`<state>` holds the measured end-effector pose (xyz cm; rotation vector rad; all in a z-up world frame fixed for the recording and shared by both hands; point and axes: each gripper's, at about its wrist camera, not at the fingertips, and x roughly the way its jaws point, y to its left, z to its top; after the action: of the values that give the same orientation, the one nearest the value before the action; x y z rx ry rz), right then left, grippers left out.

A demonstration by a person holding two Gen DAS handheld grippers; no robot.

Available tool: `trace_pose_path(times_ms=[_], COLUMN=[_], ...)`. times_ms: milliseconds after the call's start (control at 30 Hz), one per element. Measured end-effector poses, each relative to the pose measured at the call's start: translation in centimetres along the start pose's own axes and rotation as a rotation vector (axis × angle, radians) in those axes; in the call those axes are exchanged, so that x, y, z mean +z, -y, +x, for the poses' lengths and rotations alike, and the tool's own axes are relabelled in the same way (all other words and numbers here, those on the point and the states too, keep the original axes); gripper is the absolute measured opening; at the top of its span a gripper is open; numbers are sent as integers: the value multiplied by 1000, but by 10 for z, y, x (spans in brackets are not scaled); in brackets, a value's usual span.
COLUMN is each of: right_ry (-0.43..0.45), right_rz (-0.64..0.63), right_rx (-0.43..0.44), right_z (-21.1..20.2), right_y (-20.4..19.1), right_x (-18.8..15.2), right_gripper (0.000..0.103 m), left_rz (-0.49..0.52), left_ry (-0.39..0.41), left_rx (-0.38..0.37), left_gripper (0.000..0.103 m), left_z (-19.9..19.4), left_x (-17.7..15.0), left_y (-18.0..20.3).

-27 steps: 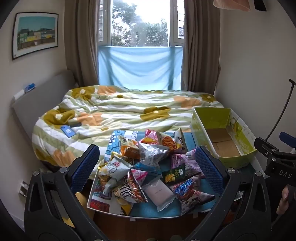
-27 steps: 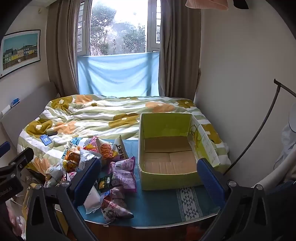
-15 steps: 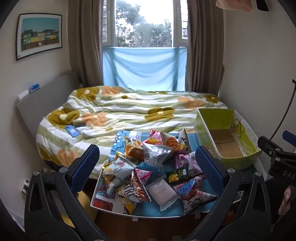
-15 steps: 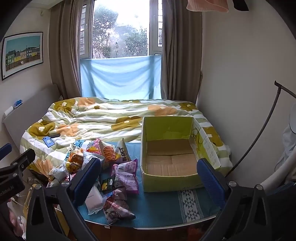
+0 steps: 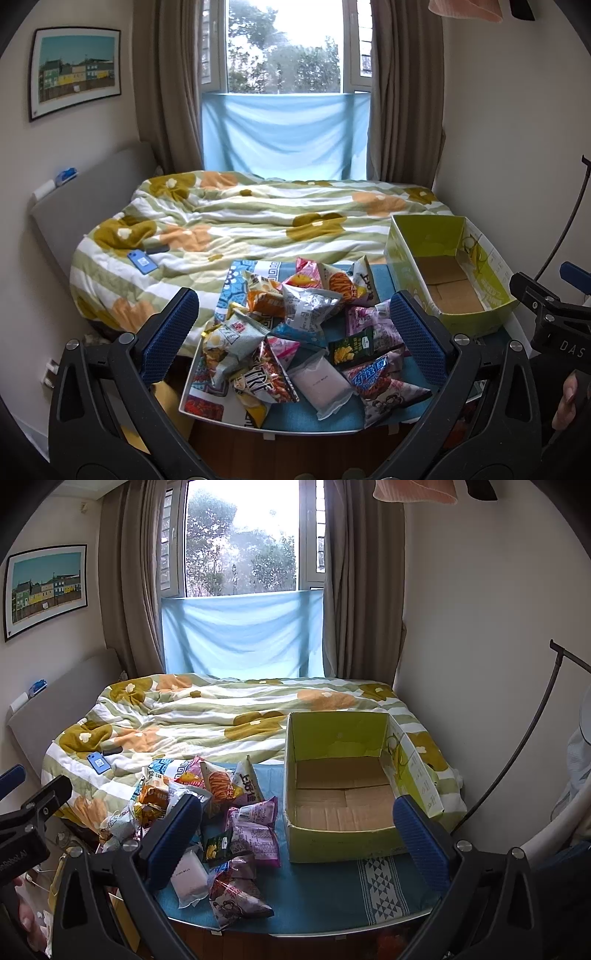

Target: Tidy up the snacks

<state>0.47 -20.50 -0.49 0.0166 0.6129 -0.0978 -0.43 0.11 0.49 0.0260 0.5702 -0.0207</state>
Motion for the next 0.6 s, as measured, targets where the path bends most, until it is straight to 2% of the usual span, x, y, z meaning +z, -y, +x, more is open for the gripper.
trace_pose_path(times_ms=[600], right_ry=[-6], right_rz=[-2], right_rx=[-10], right_z=[5], right_y=[-1], right_x=[-3], right_gripper=[103], left_rz=[3], left_ry=[-8], left_rx=[-5], left_gripper=[103], left_z=[5], left_x=[0], left_y=[2])
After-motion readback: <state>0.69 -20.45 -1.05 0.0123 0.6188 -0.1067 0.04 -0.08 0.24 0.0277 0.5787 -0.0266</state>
